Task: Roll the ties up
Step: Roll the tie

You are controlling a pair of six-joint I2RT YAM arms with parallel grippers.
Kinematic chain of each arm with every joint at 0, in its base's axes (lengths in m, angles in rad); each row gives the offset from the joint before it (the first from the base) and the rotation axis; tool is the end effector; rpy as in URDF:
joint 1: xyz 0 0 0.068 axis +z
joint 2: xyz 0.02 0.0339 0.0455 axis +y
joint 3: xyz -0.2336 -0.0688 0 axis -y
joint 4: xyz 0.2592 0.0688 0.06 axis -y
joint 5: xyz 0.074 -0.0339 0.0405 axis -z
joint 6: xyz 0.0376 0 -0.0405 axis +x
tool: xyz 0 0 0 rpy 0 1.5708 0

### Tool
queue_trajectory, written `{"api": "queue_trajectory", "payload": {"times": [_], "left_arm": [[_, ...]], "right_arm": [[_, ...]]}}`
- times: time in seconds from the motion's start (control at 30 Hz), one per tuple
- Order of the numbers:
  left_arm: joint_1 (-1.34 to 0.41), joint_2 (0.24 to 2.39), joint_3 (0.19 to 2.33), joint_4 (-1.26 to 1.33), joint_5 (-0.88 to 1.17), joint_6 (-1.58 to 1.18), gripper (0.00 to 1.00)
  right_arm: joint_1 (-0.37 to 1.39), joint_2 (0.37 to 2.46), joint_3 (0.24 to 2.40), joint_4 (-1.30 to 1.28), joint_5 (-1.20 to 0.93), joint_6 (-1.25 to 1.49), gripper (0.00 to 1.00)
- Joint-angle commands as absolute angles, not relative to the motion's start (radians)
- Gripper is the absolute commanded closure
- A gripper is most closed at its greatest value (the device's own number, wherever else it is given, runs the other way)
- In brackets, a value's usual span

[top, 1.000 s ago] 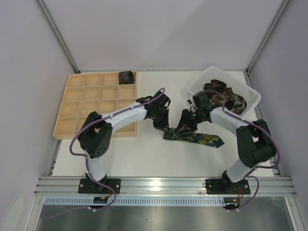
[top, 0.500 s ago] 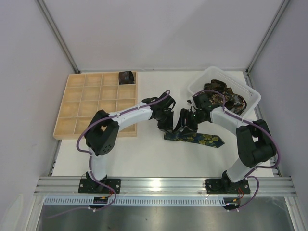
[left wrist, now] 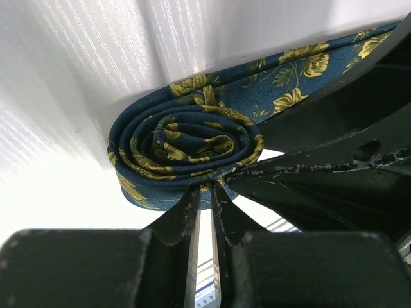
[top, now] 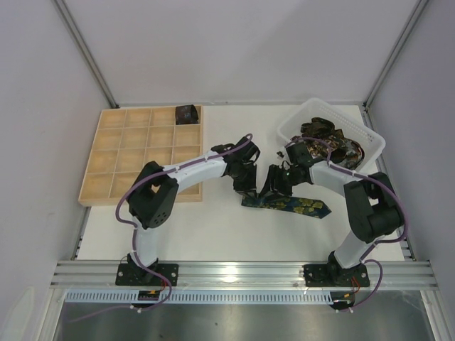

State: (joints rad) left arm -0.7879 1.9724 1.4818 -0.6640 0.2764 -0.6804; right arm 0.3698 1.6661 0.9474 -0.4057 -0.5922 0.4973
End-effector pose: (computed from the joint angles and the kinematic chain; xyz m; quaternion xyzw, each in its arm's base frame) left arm 0.2839 -0.2998 0.1585 0.0805 0.9662 -0.2372 0.0616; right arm 0.2929 0.1360 0.1257 -0.0050 0.9350 0.3472 0.0726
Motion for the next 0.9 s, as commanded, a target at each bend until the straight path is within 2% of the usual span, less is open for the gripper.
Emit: {"api": "queue_trajectory", "payload": {"times": [0.0, 0.07, 0.17, 0.2, 0.27, 0.3, 0.37, 0.5, 0.73, 0.87], "left_arm": [[-0.79, 1.997, 1.523, -0.673, 0.275, -0.684, 0.85], [-0.792, 2.005, 1.537, -0.68, 0.275, -0.686, 0.84], [-0.79, 2.014, 1.551, -0.686, 0.275, -0.677, 0.84], [-0.79, 2.014, 1.552, -0.687, 0.273, -0.675, 0.84], [-0.788, 2.01, 1.554, -0.686, 0.273, -0.673, 0.83], [-0.788, 2.005, 1.552, -0.684, 0.275, -0.672, 0.81], [-0.788, 1.988, 1.551, -0.68, 0.272, -0.663, 0.77], [-0.764, 1.936, 1.528, -0.678, 0.278, -0.638, 0.61], [-0.669, 1.871, 1.439, -0.612, 0.414, -0.532, 0.41], [-0.623, 1.943, 1.425, -0.571, 0.58, -0.457, 0.33]], "right_arm": [[0.368, 1.687, 0.93, -0.359, -0.598, 0.488, 0.51], [0.368, 1.697, 0.928, -0.35, -0.601, 0.495, 0.51], [0.368, 1.707, 0.931, -0.334, -0.609, 0.511, 0.57], [0.368, 1.71, 0.931, -0.331, -0.607, 0.512, 0.65], [0.367, 1.71, 0.933, -0.34, -0.603, 0.508, 0.74], [0.365, 1.71, 0.936, -0.342, -0.594, 0.505, 0.81], [0.359, 1.72, 0.939, -0.36, -0.585, 0.485, 0.87], [0.348, 1.736, 0.945, -0.385, -0.566, 0.445, 0.97], [0.347, 1.772, 0.969, -0.423, -0.515, 0.387, 1.0], [0.345, 1.779, 0.982, -0.428, -0.517, 0.377, 1.0]]}}
